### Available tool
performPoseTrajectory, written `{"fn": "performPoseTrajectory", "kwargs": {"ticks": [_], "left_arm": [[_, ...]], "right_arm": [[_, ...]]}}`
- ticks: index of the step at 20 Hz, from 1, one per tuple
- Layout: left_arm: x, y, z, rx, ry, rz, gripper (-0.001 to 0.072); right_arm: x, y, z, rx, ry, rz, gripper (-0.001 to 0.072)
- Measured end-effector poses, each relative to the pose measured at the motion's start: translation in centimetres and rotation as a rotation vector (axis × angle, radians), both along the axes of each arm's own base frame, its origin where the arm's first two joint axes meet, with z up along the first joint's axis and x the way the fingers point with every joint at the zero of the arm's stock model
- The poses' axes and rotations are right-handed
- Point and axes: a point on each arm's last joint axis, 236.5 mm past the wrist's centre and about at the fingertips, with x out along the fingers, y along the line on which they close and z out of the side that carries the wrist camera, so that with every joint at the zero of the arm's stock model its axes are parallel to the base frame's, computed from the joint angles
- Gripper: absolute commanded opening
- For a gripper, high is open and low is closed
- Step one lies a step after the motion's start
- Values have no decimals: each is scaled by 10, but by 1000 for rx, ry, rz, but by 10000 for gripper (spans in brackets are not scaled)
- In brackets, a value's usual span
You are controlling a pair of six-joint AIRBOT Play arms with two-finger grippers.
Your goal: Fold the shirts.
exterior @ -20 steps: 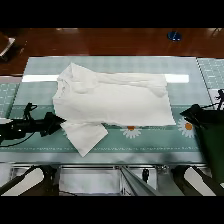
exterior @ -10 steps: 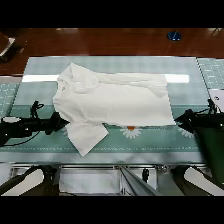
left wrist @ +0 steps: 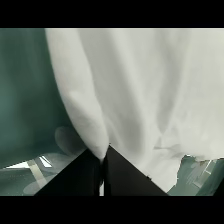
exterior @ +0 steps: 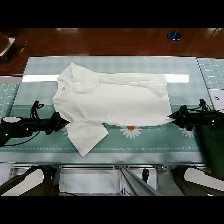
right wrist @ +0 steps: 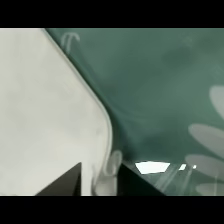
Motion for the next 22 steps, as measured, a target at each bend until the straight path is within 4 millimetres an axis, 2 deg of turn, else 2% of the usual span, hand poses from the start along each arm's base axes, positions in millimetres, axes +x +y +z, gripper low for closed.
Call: {"fn": "performPoseTrajectory", "kwargs": {"ticks": [2,4,5,6,7,8,10,12,13,14,15,17,19,22], "left_arm": [[2,0,1,-3,-5,5,31],[15,4,11,6,-45,8,31],[29,4,27,-10,-90,15,31],[46,3,50,-27,-153,11,31],[65,3,79,-43,-237,11,31],[88,4,120,-55,-353,20,31],[124,6,219,-72,-619,30,31],[135,8,321,-31,-876,25,31],[131,8,366,0,-991,21,31],[123,9,410,54,-1099,20,31],[111,10,448,115,-1192,25,30],[80,12,504,236,-1324,44,31],[43,16,540,380,-1416,76,31],[-12,24,572,599,-1496,149,31]], "right_arm": [[15,9,7,-5,-41,40,22],[35,17,26,-7,-100,108,22],[50,18,42,-13,-145,138,22],[66,20,67,-22,-204,179,22],[84,19,96,-41,-275,212,22],[103,17,134,-74,-364,239,22],[133,12,221,-173,-568,274,22],[138,12,316,-292,-773,294,22],[132,12,358,-359,-863,295,22],[119,14,400,-435,-952,298,22],[102,16,432,-510,-1017,296,22],[62,19,482,-648,-1114,275,22],[21,19,514,-773,-1166,238,22],[-31,20,545,-898,-1223,171,22]]}}
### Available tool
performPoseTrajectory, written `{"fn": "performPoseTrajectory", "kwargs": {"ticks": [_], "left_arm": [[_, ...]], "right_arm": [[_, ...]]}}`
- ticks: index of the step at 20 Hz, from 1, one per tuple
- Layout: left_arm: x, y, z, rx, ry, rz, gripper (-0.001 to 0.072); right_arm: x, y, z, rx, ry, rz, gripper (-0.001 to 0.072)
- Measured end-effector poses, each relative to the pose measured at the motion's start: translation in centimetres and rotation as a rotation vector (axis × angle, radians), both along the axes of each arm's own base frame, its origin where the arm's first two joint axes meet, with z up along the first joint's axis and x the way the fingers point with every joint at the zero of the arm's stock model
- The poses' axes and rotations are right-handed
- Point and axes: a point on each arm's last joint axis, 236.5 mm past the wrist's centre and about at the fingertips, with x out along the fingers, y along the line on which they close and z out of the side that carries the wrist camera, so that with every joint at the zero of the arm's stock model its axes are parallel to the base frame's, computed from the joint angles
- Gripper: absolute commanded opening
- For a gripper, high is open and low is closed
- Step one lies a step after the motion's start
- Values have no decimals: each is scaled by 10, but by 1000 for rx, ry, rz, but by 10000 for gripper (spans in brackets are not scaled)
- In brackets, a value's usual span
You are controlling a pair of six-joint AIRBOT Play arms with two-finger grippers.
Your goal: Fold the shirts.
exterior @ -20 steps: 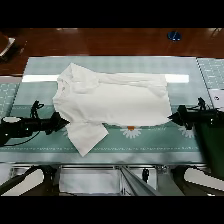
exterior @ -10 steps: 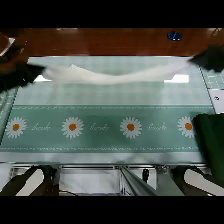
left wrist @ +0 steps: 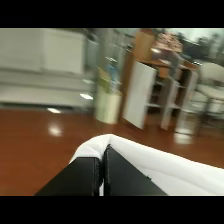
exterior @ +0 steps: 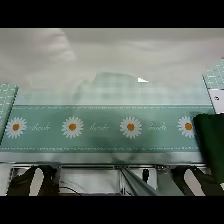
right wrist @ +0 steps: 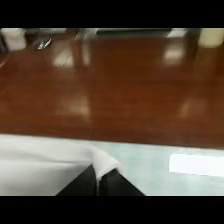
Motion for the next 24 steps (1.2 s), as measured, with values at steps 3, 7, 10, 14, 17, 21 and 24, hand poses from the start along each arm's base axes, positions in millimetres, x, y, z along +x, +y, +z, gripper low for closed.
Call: {"fn": "performPoseTrajectory", "kwargs": {"ticks": [3,7,10,14,17,21,24], "left_arm": [[-49,7,15,110,-77,158,31],[-86,21,16,186,-101,313,31],[-78,33,-3,179,-42,348,31],[-26,44,-73,100,175,264,31],[25,48,-141,3,367,154,31],[93,41,-230,-116,601,5,31],[147,25,-282,-165,708,-60,31]], "right_arm": [[-35,4,9,-24,-34,-41,22],[-54,-1,2,-34,-7,-90,22],[-52,-8,-5,-31,26,-114,22],[-25,-12,-34,15,133,-87,22],[11,-12,-87,85,280,-26,22],[75,-23,-186,201,484,21,22],[123,-27,-255,315,603,58,22]]}}
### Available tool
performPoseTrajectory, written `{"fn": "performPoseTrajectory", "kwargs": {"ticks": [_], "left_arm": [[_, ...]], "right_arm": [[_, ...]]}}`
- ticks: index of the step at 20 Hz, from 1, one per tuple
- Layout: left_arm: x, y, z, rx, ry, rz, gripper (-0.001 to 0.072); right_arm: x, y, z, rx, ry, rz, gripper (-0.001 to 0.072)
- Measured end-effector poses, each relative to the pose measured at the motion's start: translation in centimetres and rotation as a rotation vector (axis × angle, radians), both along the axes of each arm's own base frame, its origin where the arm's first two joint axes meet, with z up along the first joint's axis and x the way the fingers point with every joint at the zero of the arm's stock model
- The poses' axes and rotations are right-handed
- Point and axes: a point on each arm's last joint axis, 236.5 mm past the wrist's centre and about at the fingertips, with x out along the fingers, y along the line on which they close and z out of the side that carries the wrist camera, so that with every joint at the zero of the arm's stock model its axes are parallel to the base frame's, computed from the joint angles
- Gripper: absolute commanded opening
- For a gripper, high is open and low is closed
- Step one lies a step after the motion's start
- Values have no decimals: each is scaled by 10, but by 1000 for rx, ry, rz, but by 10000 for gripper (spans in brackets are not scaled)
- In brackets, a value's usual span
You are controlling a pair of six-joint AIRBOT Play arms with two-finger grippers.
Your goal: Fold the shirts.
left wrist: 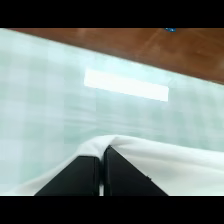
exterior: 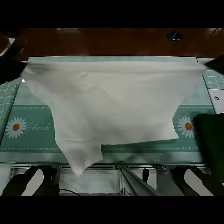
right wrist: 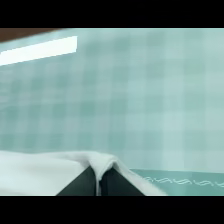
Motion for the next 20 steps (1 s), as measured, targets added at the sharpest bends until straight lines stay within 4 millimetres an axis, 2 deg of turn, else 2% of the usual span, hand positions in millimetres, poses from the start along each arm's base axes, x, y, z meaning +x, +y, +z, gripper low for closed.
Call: {"fn": "performPoseTrajectory", "kwargs": {"ticks": [4,6,9,11,14,17,20], "left_arm": [[72,-24,-44,-38,68,-34,31],[103,-30,-65,-64,107,-29,31],[138,-35,-98,-106,166,-13,31],[150,-40,-122,-120,208,-12,31],[159,-45,-158,-160,281,4,31],[159,-48,-182,-192,342,15,31],[151,-50,-191,-213,398,-13,31]], "right_arm": [[71,-12,-61,150,60,-39,22],[103,-20,-82,198,77,-57,22],[144,-28,-106,254,91,-75,22],[165,-27,-123,280,107,-75,22],[184,-17,-154,308,147,-73,22],[190,-9,-181,323,198,-75,22],[184,-8,-196,328,251,-72,22]]}}
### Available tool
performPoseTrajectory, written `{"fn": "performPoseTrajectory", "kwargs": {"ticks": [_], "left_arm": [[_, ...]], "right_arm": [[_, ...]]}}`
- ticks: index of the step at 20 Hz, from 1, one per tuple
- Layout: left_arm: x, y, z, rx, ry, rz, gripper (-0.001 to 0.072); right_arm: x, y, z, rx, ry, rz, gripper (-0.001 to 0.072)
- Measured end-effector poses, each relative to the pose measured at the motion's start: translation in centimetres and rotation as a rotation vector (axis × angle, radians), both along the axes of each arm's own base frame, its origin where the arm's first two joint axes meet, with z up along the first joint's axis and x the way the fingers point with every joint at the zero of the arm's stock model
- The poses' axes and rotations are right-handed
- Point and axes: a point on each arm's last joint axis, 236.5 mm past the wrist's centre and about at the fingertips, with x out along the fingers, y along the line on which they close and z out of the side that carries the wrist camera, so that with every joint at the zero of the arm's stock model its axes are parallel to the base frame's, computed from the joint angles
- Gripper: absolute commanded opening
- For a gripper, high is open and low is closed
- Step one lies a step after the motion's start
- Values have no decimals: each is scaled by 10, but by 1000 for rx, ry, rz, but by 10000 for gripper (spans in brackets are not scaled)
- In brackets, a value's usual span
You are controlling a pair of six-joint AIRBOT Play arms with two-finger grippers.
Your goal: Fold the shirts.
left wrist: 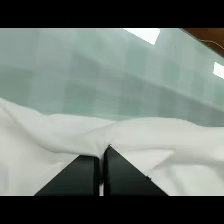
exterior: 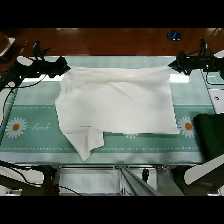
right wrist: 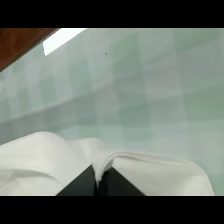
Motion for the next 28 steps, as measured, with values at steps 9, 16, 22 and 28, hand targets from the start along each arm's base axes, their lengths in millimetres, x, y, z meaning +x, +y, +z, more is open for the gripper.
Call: {"fn": "performPoseTrajectory", "kwargs": {"ticks": [9,16,22,28], "left_arm": [[-82,11,-11,-1,219,-310,31],[-132,16,-53,18,431,-373,510],[-159,19,-39,15,492,-408,510],[-234,47,-39,62,509,-283,509]], "right_arm": [[-72,-21,-7,30,181,179,23],[-111,-19,-54,-112,378,267,424],[-132,-46,-38,-201,452,204,417],[-198,-94,-8,-347,406,-4,416]]}}
